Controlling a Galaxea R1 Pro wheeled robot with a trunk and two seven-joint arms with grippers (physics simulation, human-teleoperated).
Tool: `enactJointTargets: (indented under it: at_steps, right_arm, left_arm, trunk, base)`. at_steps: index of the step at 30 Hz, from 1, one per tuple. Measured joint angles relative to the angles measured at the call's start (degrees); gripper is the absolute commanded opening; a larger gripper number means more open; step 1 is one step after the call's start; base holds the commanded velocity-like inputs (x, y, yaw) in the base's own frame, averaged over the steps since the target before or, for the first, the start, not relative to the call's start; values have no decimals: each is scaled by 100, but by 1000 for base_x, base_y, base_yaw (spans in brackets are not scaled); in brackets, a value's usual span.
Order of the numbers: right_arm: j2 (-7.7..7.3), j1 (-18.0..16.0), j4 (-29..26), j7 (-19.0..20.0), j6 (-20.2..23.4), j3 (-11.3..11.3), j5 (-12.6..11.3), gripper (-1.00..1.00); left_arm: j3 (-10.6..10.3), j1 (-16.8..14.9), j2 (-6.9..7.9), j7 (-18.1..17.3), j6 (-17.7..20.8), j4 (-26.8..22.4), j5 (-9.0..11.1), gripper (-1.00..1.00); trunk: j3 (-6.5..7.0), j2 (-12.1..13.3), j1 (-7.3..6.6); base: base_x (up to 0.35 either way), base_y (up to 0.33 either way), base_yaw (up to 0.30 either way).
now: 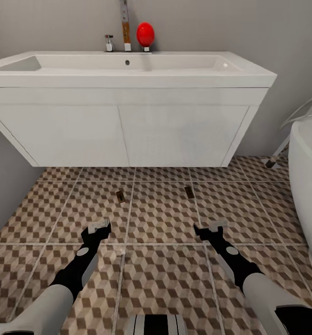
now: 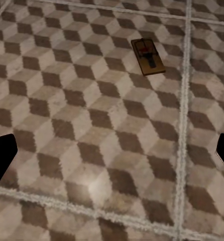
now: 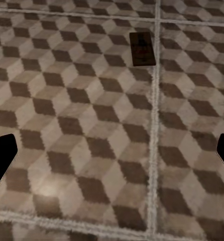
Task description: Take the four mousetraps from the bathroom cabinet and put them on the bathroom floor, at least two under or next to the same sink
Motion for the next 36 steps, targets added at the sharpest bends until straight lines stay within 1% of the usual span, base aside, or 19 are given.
enactJointTargets:
  at_steps: [12,24,36]
  right_arm:
    - [-39,1,1,-9,1,-8,-17,100]
    - [-44,1,2,-16,0,-2,-26,100]
    - [-44,5,7,-11,0,0,-27,100]
  left_arm:
    - [-1,0,-7,8,0,0,-4,100]
    - [-18,0,-53,15,9,1,-3,100]
    - [-19,0,-62,20,9,1,-10,100]
  trunk:
    - [266,16,-31]
    - [532,32,-62]
    - [798,48,-93]
  base:
    - [0,0,0]
    - [0,0,0]
    - [0,0,0]
